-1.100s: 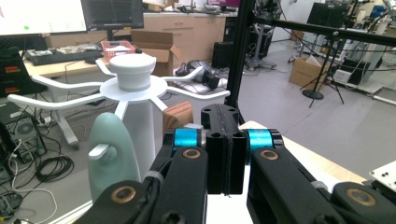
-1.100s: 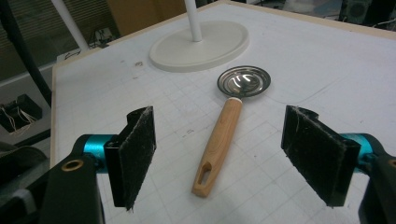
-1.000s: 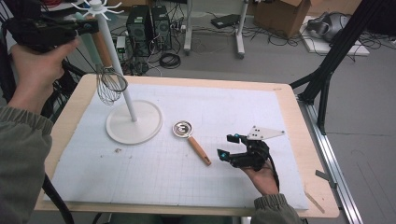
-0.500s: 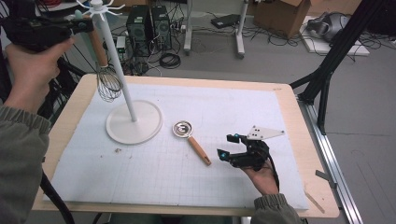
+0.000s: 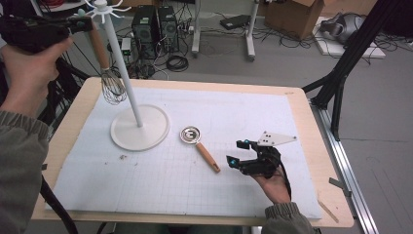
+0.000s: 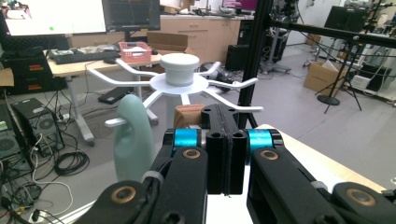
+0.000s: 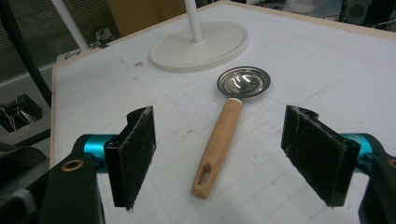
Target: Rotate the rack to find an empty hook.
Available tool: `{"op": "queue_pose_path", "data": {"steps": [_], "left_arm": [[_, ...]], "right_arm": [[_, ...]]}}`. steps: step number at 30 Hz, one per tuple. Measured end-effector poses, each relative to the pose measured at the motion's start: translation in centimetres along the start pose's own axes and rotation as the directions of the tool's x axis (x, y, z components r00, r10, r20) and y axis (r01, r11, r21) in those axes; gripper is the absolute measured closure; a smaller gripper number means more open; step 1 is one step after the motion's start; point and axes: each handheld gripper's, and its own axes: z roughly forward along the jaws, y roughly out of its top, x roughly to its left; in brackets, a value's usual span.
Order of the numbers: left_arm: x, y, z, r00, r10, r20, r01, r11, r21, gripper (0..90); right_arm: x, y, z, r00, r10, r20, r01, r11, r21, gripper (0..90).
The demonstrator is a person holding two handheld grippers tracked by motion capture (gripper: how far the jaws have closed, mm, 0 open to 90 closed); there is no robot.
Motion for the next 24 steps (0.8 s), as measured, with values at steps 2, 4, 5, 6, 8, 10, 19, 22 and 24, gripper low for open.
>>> {"op": "queue_pose_path", "data": {"steps": [2, 4, 5, 6, 8, 10, 19, 22, 24], "left_arm": [[0.1, 0.0, -0.1, 1.0, -0.001, -0.002, 0.001, 1.0, 0.0, 89.5], [0.2, 0.0, -0.1, 1.0, -0.001, -0.007, 0.001, 1.0, -0.003, 89.5], [0.3, 0.0, -0.2, 1.0, -0.002, -0.009, 0.002, 1.0, -0.003, 89.5], [0.4, 0.0, -0.2, 0.9999, -0.004, -0.011, 0.004, 1.0, -0.005, 89.5], [0.5, 0.0, -0.2, 0.9999, -0.007, -0.013, 0.006, 1.0, -0.007, 89.5], [0.7, 0.0, -0.3, 0.9998, -0.008, -0.017, 0.008, 0.9999, -0.007, 89.5], [1.0, -0.1, -0.3, 0.9996, -0.014, -0.023, 0.014, 0.9998, -0.011, 89.5], [1.1, -0.1, -0.3, 0.9996, -0.013, -0.026, 0.013, 0.9999, -0.008, 89.5], [1.2, -0.1, -0.3, 0.9995, -0.013, -0.029, 0.012, 0.9999, -0.007, 89.5]], "right_arm": [[0.0, 0.0, 0.0, 1.0, -0.002, 0.001, 0.002, 1.0, -0.003, 25.4], [0.0, 0.0, 0.0, 1.0, -0.003, 0.0, 0.003, 1.0, -0.003, 25.4], [0.0, 0.0, 0.0, 1.0, -0.003, 0.0, 0.003, 1.0, -0.003, 25.4], [0.0, 0.0, 0.0, 1.0, -0.003, 0.001, 0.003, 1.0, -0.004, 25.4], [0.0, 0.0, 0.0, 1.0, -0.002, 0.001, 0.002, 1.0, -0.003, 25.4], [0.0, 0.0, 0.0, 1.0, 0.001, 0.0, -0.001, 1.0, -0.001, 25.4], [0.0, 0.0, 0.0, 1.0, -0.003, -0.001, 0.003, 1.0, -0.004, 25.4], [0.0, 0.0, 0.0, 1.0, -0.002, -0.001, 0.002, 1.0, -0.004, 25.4], [0.0, 0.0, 0.0, 1.0, -0.003, -0.001, 0.003, 1.0, -0.005, 25.4]]}}
